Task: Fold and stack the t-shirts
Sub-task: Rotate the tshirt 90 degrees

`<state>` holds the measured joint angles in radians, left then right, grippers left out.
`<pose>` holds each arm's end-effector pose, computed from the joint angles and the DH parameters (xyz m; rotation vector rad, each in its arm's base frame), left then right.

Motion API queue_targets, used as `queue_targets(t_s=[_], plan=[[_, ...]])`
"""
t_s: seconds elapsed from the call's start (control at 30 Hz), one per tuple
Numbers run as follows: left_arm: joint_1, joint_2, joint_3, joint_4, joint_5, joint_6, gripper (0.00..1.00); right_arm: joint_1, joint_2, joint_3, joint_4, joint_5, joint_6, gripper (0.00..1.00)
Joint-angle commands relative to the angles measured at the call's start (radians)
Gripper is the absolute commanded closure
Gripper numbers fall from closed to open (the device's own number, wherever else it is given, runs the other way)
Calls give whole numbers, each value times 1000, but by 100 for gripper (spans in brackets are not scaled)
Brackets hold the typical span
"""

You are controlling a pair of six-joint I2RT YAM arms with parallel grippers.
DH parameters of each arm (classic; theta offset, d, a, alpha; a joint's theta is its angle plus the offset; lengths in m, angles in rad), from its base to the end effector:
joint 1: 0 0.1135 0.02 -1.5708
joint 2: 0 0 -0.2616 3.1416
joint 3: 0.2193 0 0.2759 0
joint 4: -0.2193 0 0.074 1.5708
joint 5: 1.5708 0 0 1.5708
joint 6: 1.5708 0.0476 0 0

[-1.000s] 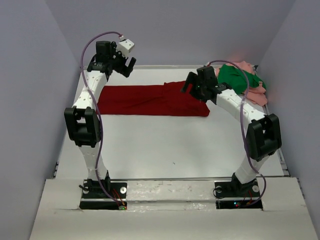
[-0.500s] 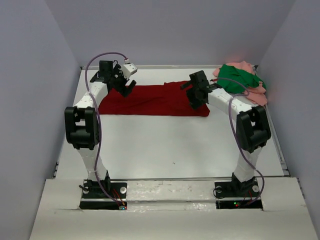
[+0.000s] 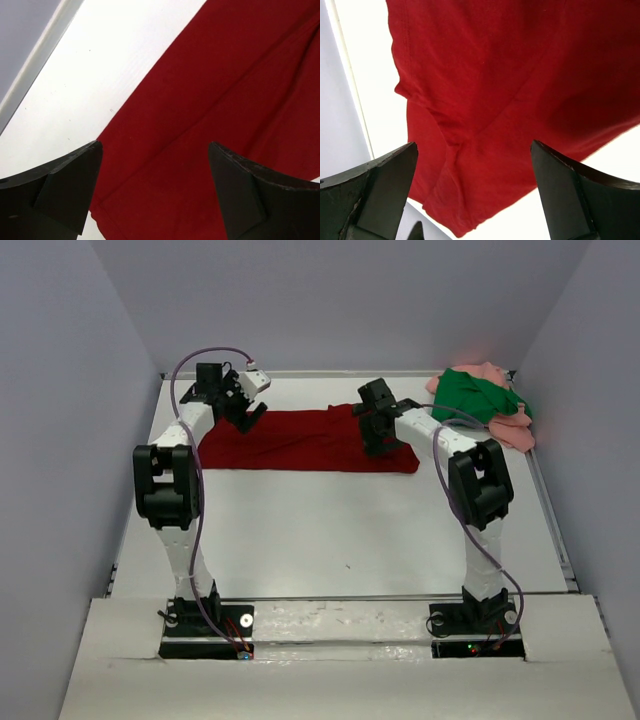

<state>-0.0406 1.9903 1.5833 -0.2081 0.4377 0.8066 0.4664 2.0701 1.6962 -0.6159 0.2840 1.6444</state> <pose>0.4920 -0.0402 0.2334 1.0873 1.8209 -0.0269 0.4379 0.2055 0.2006 1.5203 2.0776 0.4878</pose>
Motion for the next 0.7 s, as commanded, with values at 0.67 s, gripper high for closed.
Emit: queue_targets(t_s=[0.67], plan=[[27, 94, -114, -13, -19, 115, 1, 9, 162, 164, -88, 93, -11, 0]])
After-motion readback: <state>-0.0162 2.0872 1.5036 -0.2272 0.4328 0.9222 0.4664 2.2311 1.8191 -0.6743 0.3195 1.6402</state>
